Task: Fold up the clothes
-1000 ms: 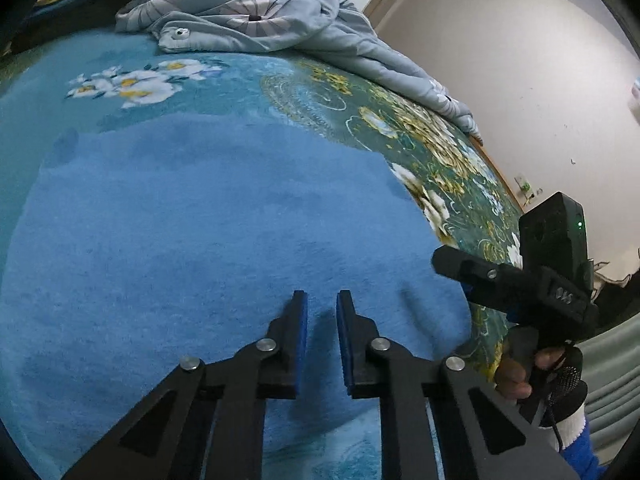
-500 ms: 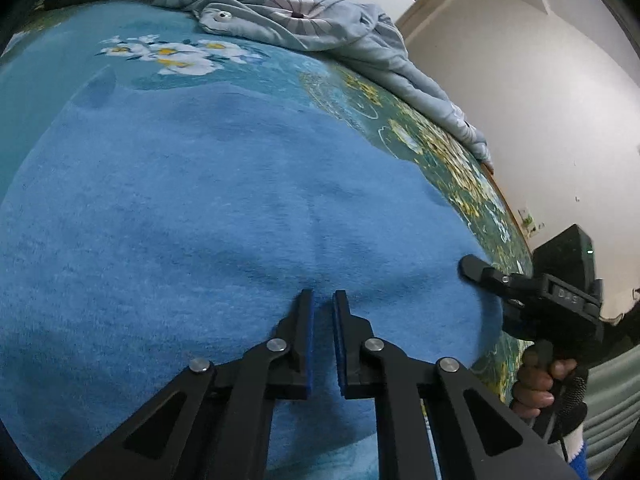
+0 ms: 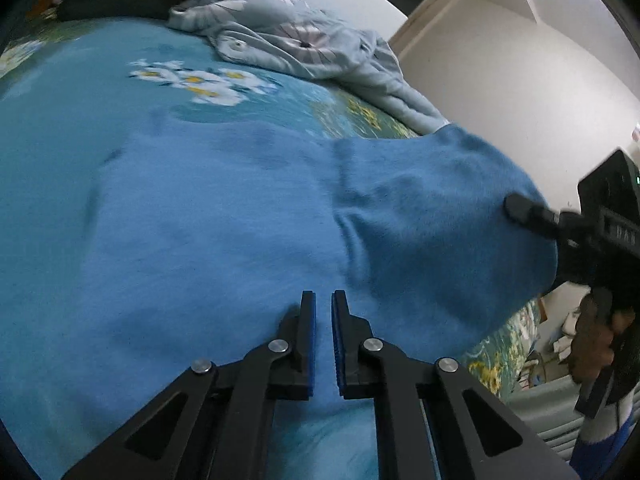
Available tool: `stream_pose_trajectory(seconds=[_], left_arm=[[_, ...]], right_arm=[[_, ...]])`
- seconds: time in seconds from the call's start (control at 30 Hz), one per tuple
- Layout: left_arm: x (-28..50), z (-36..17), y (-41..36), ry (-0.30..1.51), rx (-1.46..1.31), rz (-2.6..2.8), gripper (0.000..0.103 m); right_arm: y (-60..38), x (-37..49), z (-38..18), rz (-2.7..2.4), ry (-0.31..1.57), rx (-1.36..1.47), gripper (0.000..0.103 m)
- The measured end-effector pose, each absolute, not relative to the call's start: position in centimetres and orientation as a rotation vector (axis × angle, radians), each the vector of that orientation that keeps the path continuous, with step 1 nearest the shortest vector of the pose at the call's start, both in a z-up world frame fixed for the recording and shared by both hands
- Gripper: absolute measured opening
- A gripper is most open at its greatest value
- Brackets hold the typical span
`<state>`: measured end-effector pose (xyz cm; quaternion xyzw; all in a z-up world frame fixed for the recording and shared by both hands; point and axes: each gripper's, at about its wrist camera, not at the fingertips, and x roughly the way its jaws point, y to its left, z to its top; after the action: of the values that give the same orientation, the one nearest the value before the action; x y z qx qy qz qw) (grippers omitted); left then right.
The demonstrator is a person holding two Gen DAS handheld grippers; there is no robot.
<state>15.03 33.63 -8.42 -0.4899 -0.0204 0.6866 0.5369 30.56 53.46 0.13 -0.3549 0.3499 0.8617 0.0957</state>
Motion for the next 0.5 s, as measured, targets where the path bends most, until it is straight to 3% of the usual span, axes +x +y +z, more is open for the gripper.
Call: stream_pose_trajectory(seconds=[0.27,0.5], left_arm=[[12.1,-8.6,28.5,-0.177,-1.184,1.660,0.009],[11.1,-9.6,26.1,-0.244,-1.208,1.647,0.009]], right_arm=[[48.0,22.7,1.5,2.592,0.877,-1.224,0.017],[42.7,15.9,-3.5,2.532,0.855,-1.432,0.017]])
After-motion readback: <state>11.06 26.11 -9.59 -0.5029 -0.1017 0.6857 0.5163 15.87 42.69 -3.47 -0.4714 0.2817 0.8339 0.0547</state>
